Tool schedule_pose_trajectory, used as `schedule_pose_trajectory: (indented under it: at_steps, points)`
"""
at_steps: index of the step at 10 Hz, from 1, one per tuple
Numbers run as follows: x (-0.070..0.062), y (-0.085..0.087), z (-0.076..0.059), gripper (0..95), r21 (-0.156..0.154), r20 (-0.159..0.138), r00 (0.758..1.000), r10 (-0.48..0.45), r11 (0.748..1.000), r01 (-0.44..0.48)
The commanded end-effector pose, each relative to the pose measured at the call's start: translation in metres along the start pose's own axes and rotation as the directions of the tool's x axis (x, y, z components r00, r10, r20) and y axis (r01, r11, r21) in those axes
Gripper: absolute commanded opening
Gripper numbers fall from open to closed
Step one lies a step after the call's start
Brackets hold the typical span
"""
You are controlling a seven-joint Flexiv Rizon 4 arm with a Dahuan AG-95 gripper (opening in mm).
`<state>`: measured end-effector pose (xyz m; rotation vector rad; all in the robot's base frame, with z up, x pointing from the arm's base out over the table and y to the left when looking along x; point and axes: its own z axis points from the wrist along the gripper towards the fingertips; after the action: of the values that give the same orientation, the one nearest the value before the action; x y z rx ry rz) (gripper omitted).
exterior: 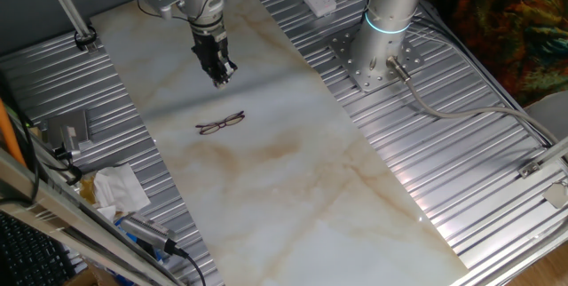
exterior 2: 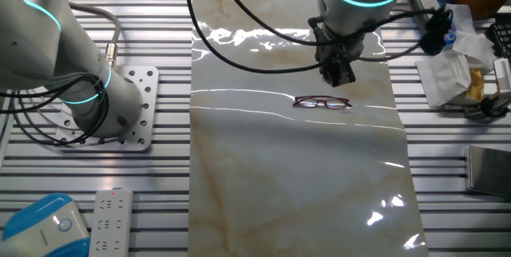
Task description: Unfold the leg of the glasses (with one hand)
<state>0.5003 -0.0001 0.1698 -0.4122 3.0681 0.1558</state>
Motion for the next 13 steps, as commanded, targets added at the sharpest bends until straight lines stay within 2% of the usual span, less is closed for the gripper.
schedule_pose_trajectory:
  at_steps: [1, 4, 6, 7, 9, 13]
  points:
    - [0.0, 0.0, 0.0, 19.0, 0.012, -0.004, 1.0, 0.025, 1.0, -0.025]
    - [0.0, 0.0, 0.0, 19.0, 0.018, -0.011, 0.999, 0.03, 0.999, -0.03]
    - [0.0, 0.0, 0.001, 19.0, 0.04, -0.014, 0.999, 0.038, 0.999, -0.038]
    - [0.0, -0.001, 0.005, 19.0, 0.07, -0.019, 0.999, 0.046, 0.997, -0.045]
    - [-0.001, -0.001, 0.008, 19.0, 0.087, -0.023, 0.998, 0.06, 0.995, -0.058]
    - [-0.005, 0.0, 0.023, 19.0, 0.087, -0.014, 0.998, 0.064, 0.994, -0.062]
